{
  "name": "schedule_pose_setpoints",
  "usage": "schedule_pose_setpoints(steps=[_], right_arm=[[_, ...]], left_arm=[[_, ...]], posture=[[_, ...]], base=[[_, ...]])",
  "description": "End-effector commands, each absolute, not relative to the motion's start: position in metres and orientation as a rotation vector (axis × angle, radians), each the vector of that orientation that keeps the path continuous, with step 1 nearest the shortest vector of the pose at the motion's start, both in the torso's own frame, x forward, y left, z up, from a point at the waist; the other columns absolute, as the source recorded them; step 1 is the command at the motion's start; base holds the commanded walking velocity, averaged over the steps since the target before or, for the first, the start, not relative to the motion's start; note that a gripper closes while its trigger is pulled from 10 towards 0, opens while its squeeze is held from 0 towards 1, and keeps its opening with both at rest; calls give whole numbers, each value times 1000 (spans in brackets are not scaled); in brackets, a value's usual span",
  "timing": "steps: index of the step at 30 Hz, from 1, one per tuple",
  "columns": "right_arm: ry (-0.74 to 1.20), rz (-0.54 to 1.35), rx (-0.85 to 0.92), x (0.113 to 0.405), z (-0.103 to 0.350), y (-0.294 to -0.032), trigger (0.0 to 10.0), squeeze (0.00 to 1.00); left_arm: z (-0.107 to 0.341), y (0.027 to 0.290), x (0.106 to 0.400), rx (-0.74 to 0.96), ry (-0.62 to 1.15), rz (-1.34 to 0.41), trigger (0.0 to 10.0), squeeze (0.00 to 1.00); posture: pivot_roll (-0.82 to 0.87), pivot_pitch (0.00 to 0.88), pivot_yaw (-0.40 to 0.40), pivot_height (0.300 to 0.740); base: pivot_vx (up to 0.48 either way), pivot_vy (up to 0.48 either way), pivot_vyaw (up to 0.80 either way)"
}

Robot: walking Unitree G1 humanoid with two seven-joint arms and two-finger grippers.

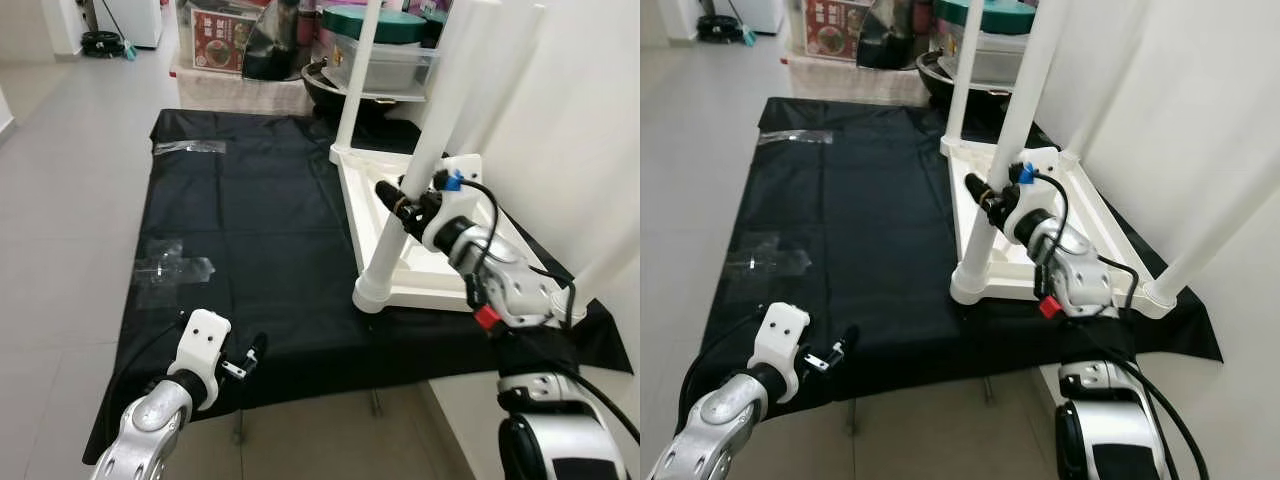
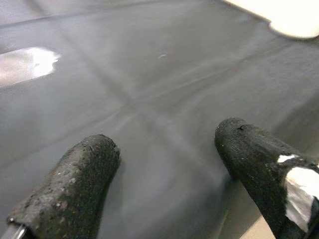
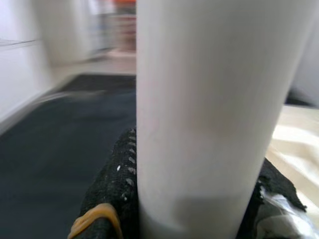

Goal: Building children table

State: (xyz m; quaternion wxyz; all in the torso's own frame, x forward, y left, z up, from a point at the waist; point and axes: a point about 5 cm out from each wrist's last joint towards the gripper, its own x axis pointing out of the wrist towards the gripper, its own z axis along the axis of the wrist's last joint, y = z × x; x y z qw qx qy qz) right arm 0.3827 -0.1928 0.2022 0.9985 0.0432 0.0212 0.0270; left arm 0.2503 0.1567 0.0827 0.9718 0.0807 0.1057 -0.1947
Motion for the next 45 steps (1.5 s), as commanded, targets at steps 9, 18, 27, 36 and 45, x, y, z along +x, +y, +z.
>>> schedule_pose_setpoints(steps=[9, 18, 27, 36, 45], right_arm=[[242, -492, 82, 343, 135, -216, 0, 0], [137, -306, 16, 355, 158, -178, 10000, 267], [-75, 24, 103, 366, 209, -181, 10000, 0], [-19, 905, -214, 328, 194, -153, 0, 0], [184, 434, -150, 360, 161, -171, 0, 0]], left_arm=[[81, 157, 250, 177, 231, -401, 10000, 0], [81, 154, 252, 174, 227, -402, 10000, 0], [80, 157, 251, 174, 229, -393, 10000, 0], [82, 156, 253, 175, 223, -401, 10000, 0], [81, 157, 250, 177, 228, -399, 10000, 0]], posture=[[61, 0, -152, 740], [66, 0, -158, 740], [62, 0, -160, 740], [67, 0, -160, 740], [68, 0, -153, 740]], base=[[0, 0, 0], [0, 0, 0], [0, 0, 0], [0, 0, 0], [0, 0, 0]])
